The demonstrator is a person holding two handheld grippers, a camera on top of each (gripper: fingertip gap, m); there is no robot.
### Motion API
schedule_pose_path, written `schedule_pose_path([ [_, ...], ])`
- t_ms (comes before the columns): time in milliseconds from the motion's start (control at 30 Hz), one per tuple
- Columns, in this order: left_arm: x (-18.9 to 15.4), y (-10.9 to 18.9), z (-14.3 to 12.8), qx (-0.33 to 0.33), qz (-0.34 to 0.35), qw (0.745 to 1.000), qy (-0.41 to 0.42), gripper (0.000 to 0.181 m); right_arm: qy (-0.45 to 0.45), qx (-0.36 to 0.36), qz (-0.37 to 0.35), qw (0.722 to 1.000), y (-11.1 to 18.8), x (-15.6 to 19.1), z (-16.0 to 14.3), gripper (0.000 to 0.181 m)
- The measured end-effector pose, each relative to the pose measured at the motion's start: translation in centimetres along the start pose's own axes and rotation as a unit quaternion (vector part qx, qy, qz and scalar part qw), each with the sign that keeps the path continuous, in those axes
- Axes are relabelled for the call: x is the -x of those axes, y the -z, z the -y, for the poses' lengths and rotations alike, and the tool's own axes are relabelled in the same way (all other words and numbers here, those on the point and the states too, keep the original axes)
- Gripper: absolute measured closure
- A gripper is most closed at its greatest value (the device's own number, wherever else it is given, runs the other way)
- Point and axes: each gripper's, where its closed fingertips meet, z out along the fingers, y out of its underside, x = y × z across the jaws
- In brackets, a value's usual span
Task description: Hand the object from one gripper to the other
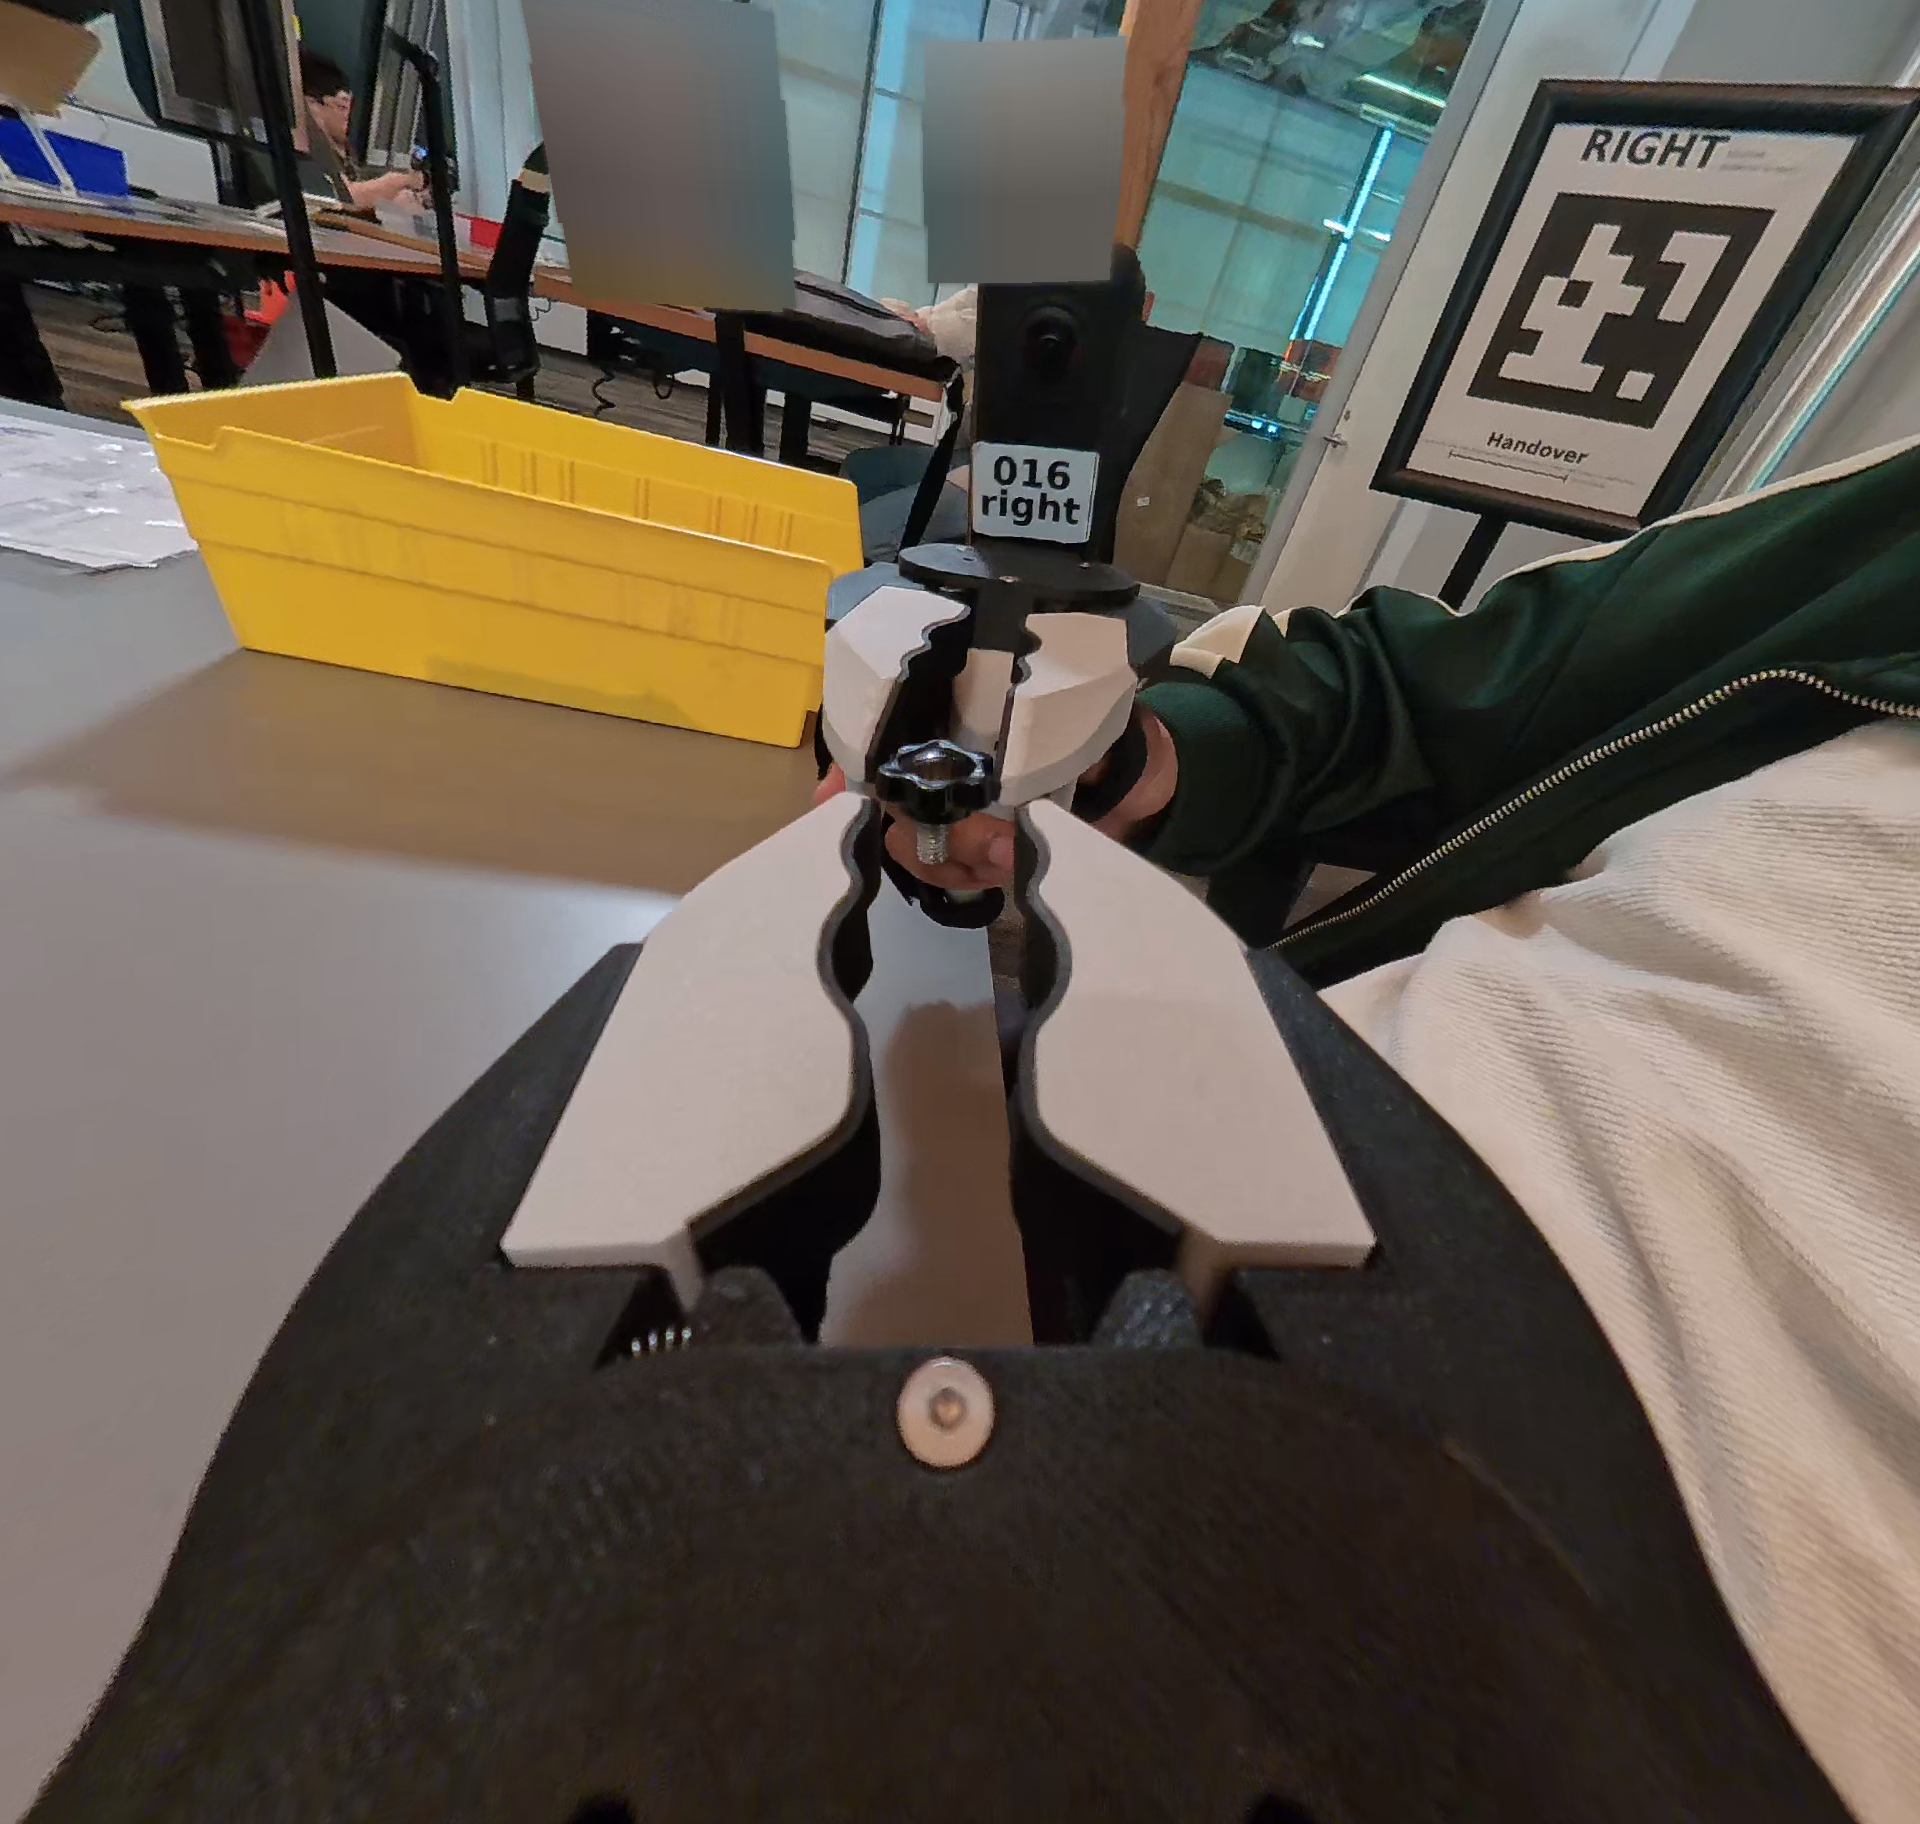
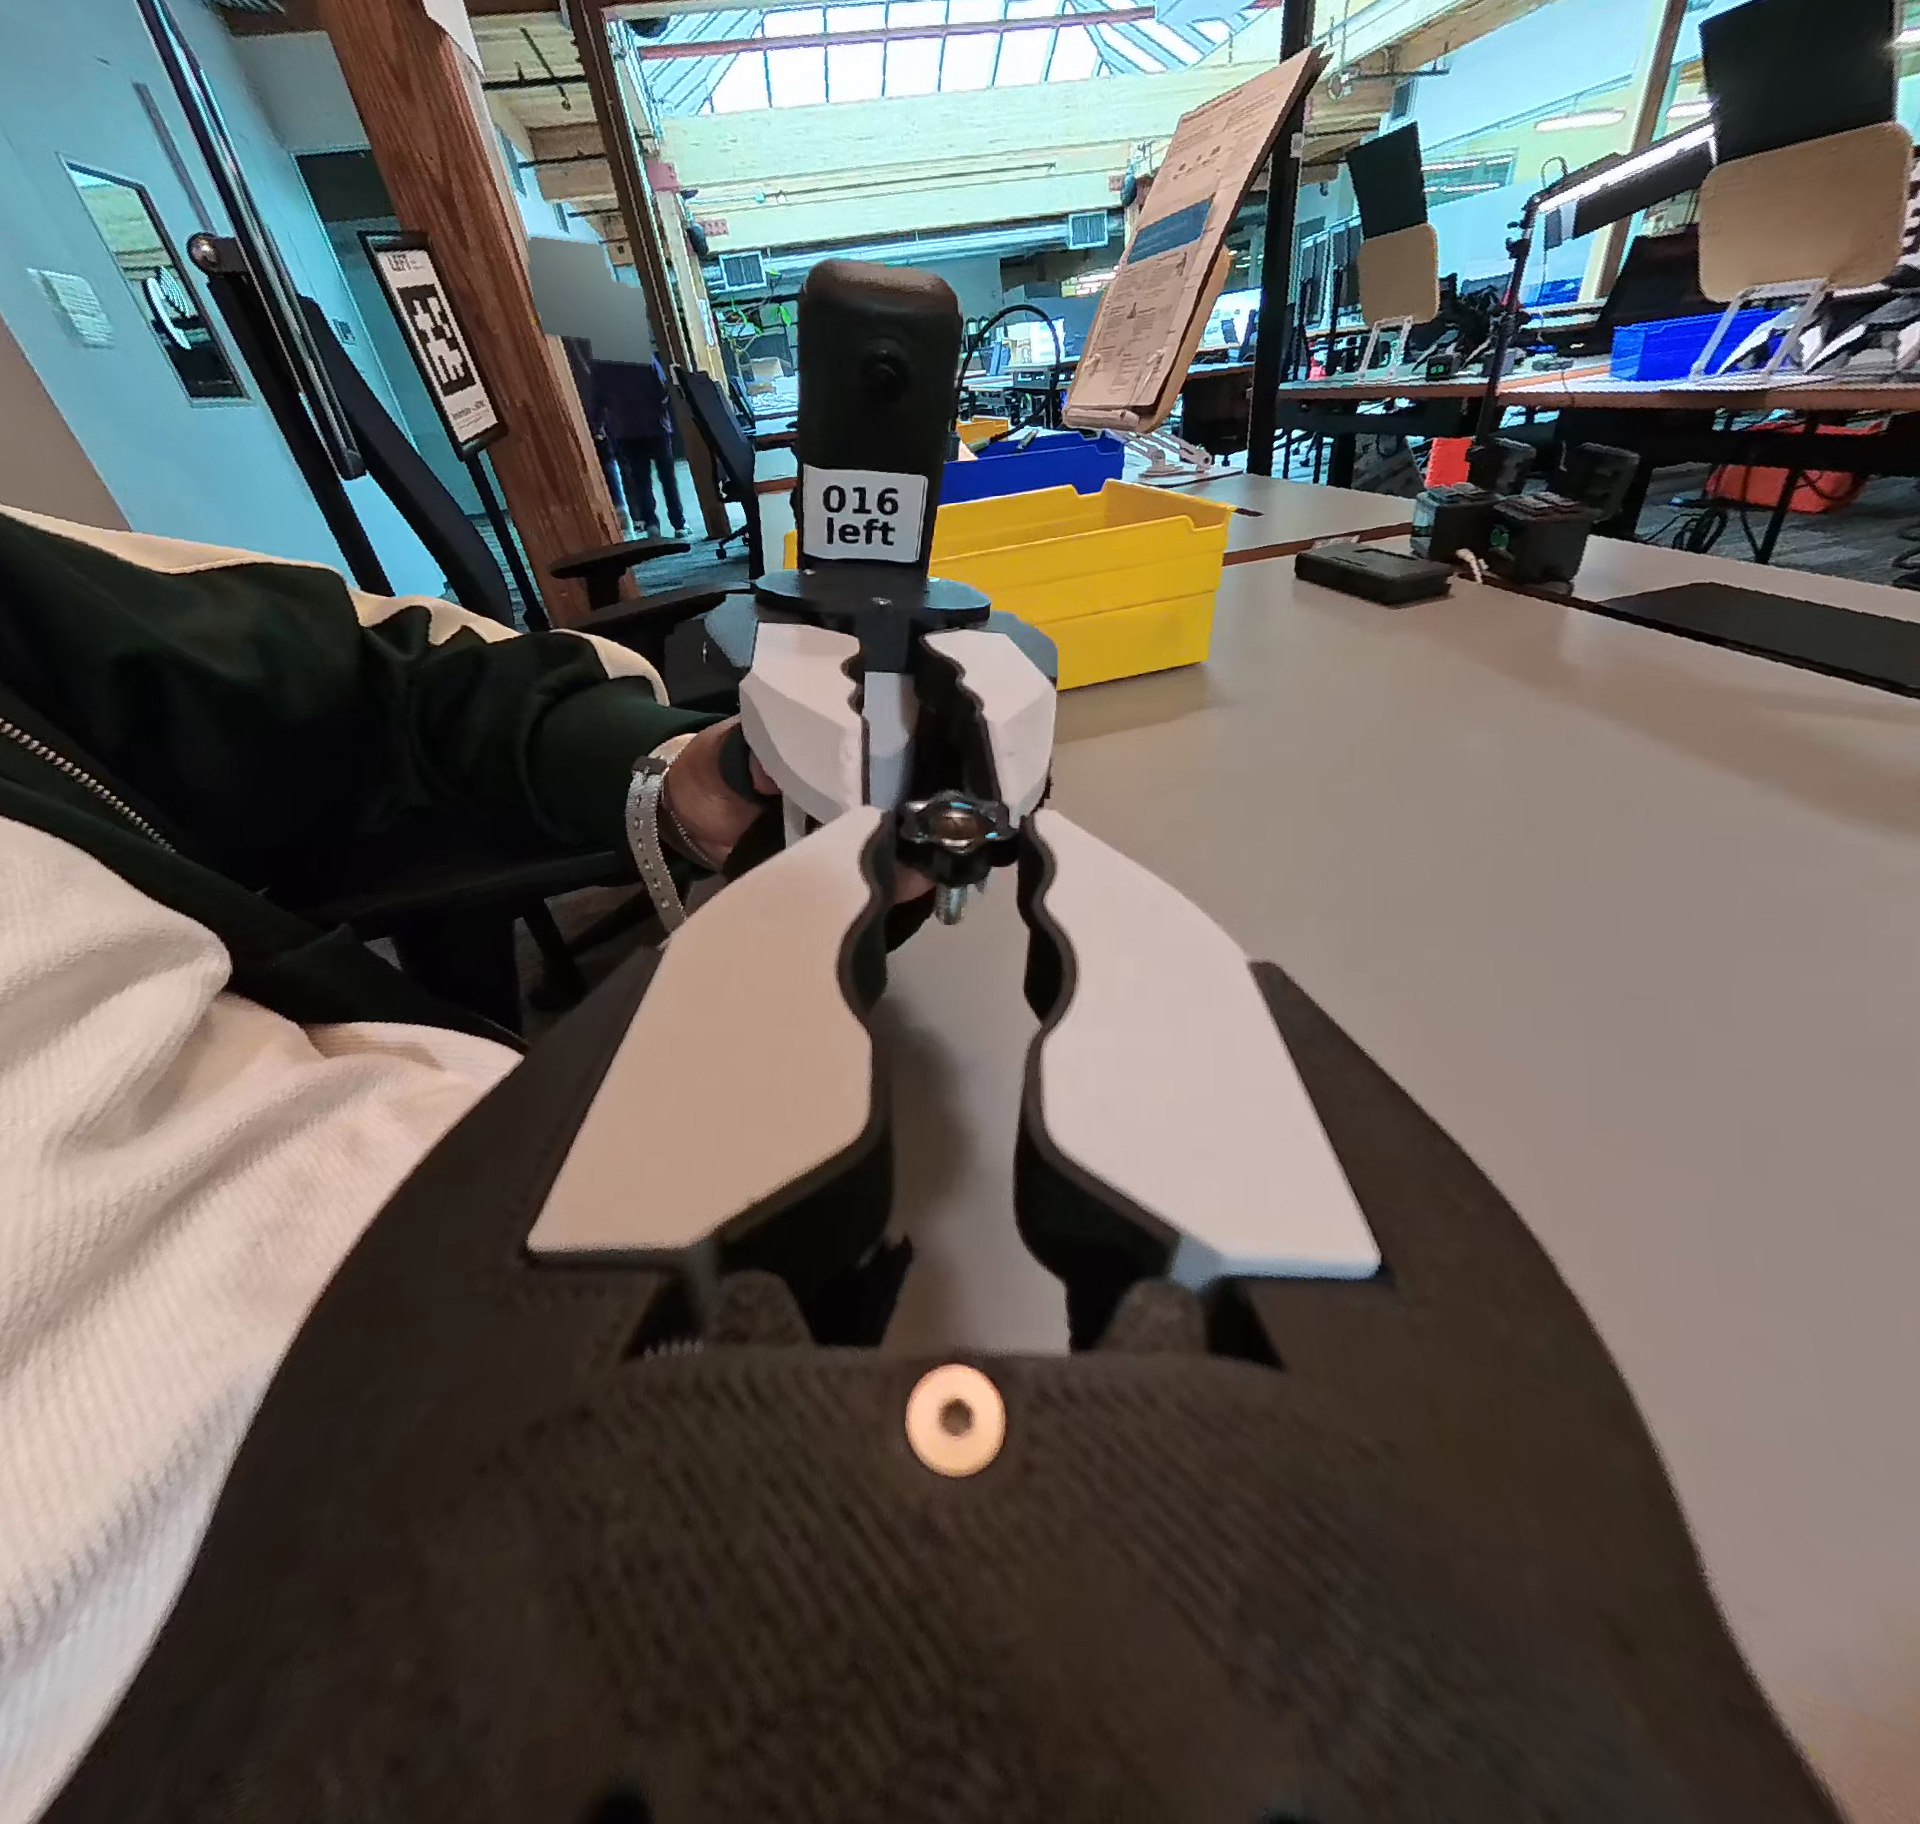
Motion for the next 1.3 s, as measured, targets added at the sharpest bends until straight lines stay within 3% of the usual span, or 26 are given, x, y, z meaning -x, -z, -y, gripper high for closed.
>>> schedule_pose_path([
  [1133,-1.3,-0.1,0.1,0.003,-0.036,0.999,-0.017,0.162,-0.019,-0.008,0.055,0.998,-0.3,1.5,0.0,0.159],
  [1300,-1.4,0.0,0.2,0.001,-0.038,0.999,-0.015,0.162,-0.024,-0.013,0.053,0.998,-0.3,1.4,0.2,0.152],
])
